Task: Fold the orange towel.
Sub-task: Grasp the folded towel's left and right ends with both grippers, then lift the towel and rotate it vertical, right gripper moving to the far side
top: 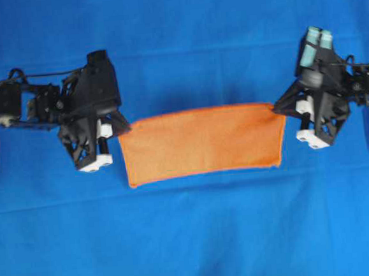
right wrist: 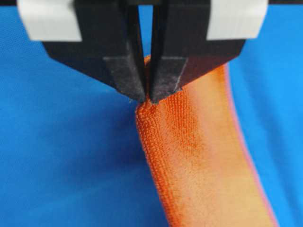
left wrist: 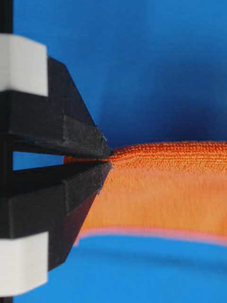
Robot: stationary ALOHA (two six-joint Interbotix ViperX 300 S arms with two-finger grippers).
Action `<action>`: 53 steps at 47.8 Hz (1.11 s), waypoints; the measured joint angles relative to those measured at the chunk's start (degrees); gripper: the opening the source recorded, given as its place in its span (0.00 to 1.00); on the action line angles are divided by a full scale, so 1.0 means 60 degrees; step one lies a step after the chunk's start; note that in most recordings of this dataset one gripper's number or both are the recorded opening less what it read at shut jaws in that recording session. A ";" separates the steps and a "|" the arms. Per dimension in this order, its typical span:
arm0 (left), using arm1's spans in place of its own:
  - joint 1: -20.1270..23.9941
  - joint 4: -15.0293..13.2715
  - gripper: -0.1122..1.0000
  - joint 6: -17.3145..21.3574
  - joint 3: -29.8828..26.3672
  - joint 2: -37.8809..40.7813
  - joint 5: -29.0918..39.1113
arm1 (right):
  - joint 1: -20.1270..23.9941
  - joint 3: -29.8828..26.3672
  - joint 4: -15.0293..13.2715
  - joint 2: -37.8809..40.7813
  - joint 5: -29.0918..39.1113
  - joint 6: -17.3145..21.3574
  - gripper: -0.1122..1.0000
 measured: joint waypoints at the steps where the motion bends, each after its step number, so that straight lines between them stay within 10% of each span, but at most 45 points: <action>1: -0.0029 0.0000 0.11 0.0000 -0.0015 -0.0088 0.0029 | 0.0029 0.0000 0.0000 -0.0088 0.0015 0.0000 0.12; 22: -0.0410 0.0000 0.11 -0.0029 -0.0059 -0.0308 -0.0352 | 0.0000 -0.0015 -0.0117 -0.0425 0.0044 0.0000 0.12; 53: -0.1934 0.0044 0.11 0.0542 -0.2739 0.2915 -0.2520 | -0.3325 -0.1860 -0.2109 0.2197 -0.1304 -0.0088 0.12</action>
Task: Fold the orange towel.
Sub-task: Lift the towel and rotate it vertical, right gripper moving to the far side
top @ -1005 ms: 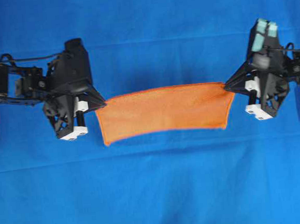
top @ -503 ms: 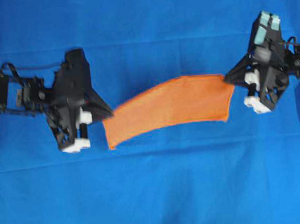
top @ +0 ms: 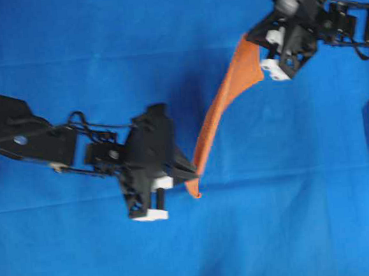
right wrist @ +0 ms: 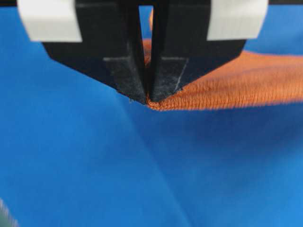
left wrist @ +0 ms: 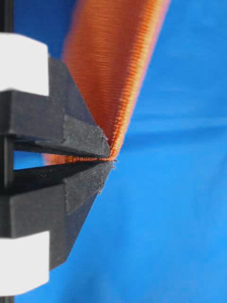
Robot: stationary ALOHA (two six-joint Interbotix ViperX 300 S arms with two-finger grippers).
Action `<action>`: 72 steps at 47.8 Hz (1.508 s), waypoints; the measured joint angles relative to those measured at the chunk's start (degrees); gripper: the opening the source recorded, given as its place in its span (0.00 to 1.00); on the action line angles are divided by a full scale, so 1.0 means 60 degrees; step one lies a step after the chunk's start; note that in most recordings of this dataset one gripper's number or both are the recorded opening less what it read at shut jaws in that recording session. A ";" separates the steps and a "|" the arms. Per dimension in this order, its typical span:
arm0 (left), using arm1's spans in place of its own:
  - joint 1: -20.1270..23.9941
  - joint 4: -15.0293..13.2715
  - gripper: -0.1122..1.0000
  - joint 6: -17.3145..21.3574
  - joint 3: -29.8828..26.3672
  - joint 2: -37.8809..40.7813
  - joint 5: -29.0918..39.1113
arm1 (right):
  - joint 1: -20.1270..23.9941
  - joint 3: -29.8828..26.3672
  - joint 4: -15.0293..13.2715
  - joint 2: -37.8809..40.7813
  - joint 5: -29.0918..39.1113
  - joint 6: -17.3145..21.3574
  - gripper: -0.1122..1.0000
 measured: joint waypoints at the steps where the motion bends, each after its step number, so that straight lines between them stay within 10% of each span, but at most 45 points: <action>1: -0.0015 0.0015 0.11 0.0103 -0.0117 0.0088 0.0015 | -0.0015 -0.0103 -0.0044 0.0132 -0.0015 -0.0015 0.12; 26: 0.0000 0.0029 0.11 0.0908 -0.1172 0.0820 -0.0015 | 0.0015 -0.2109 -0.0469 0.1963 0.0015 -0.0044 0.12; 55: 0.0073 0.0029 0.11 0.1875 -0.3882 0.3369 -0.0894 | -0.0264 0.0015 -0.0469 -0.0513 0.0645 0.0073 0.12; 72: 0.0059 0.0000 0.11 0.1230 -0.2036 0.2739 -0.0937 | -0.0264 -0.0483 -0.0469 0.1025 0.0396 0.0088 0.12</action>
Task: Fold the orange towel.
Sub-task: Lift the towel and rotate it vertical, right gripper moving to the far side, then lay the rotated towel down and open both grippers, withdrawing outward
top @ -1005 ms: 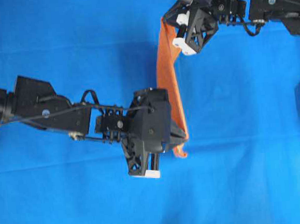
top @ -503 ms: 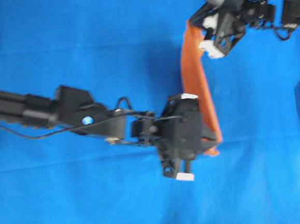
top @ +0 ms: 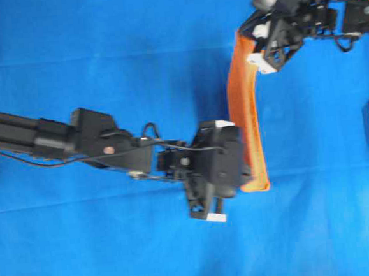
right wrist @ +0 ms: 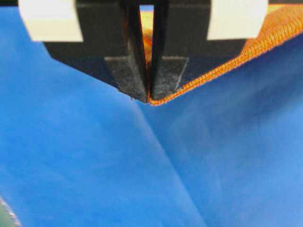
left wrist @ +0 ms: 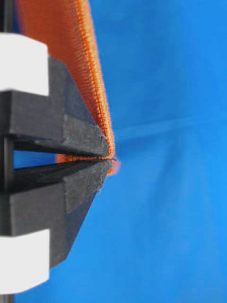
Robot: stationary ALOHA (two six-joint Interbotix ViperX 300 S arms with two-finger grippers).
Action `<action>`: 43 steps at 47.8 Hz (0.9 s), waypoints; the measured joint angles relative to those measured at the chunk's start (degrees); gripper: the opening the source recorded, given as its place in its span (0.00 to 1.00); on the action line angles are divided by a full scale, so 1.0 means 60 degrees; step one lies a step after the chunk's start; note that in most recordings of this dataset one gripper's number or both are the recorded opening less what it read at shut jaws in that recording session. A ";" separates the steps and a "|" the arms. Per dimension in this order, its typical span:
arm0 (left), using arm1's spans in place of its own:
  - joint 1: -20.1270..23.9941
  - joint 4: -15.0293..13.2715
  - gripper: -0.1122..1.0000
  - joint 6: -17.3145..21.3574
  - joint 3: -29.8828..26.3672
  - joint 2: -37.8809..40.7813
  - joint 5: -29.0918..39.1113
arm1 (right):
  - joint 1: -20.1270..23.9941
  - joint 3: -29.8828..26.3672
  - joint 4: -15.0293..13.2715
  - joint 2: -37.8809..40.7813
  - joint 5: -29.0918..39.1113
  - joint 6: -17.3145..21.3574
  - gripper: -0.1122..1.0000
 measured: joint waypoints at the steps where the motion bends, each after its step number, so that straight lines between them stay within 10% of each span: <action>1: 0.0000 -0.0015 0.11 -0.0059 0.0176 -0.0059 -0.0059 | 0.0000 -0.0073 0.0000 0.0132 -0.0059 0.0000 0.12; 18: -0.0234 -0.0073 0.11 -0.1157 0.2622 -0.1128 -0.1143 | 0.0410 -0.1523 0.0000 0.2124 -0.0674 -0.0059 0.12; 43: -0.0308 -0.0059 0.11 -0.1201 0.2988 -0.1274 -0.1377 | 0.0498 -0.1714 -0.0029 0.2432 -0.1318 -0.0146 0.13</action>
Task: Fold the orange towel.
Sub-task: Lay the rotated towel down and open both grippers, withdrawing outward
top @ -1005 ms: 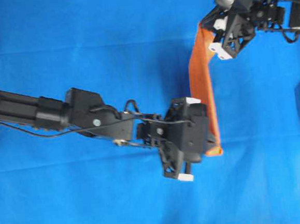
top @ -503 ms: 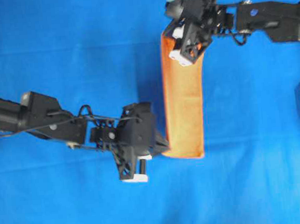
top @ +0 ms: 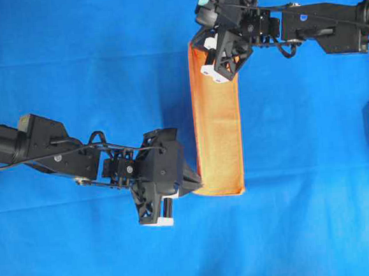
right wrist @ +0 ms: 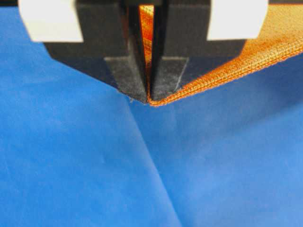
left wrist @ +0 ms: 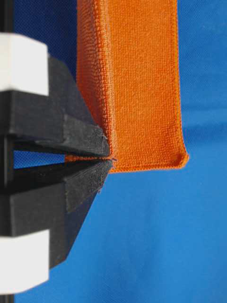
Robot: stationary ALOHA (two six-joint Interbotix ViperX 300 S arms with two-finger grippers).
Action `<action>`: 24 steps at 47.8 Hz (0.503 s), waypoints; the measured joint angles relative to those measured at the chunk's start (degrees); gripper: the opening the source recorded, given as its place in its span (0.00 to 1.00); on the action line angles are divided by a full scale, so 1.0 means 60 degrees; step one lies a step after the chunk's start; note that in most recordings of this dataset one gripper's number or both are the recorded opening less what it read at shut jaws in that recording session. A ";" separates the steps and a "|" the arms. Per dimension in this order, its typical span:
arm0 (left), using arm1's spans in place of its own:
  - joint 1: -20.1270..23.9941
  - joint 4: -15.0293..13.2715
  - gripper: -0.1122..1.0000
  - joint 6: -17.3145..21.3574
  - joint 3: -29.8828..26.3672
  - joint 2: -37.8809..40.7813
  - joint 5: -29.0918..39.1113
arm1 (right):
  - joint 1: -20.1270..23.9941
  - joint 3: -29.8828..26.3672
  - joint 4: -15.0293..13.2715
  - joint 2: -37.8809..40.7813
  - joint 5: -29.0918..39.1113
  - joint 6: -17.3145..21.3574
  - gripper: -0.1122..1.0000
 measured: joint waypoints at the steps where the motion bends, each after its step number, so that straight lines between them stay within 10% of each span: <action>1: 0.0000 0.0000 0.11 -0.0015 0.0000 0.0000 0.0000 | 0.0000 0.0000 0.0000 0.0029 -0.0029 0.0000 0.13; 5: -0.0015 0.0000 0.15 -0.0015 0.0000 0.0000 -0.0015 | 0.0000 0.0000 -0.0044 0.0117 -0.0117 -0.0029 0.14; 15: -0.0293 0.0000 0.62 -0.0015 0.0000 0.0000 -0.0029 | -0.0190 0.0000 -0.0117 0.0161 -0.0161 -0.0161 0.66; 20: -0.0322 0.0000 0.83 -0.0015 0.0000 0.0000 0.0044 | -0.0234 -0.0015 -0.0132 0.0161 -0.0146 -0.0161 0.65; 24: -0.0308 0.0000 0.82 0.0000 0.0015 -0.0073 0.0381 | -0.0205 0.0000 -0.0146 0.0161 -0.0146 -0.0161 0.62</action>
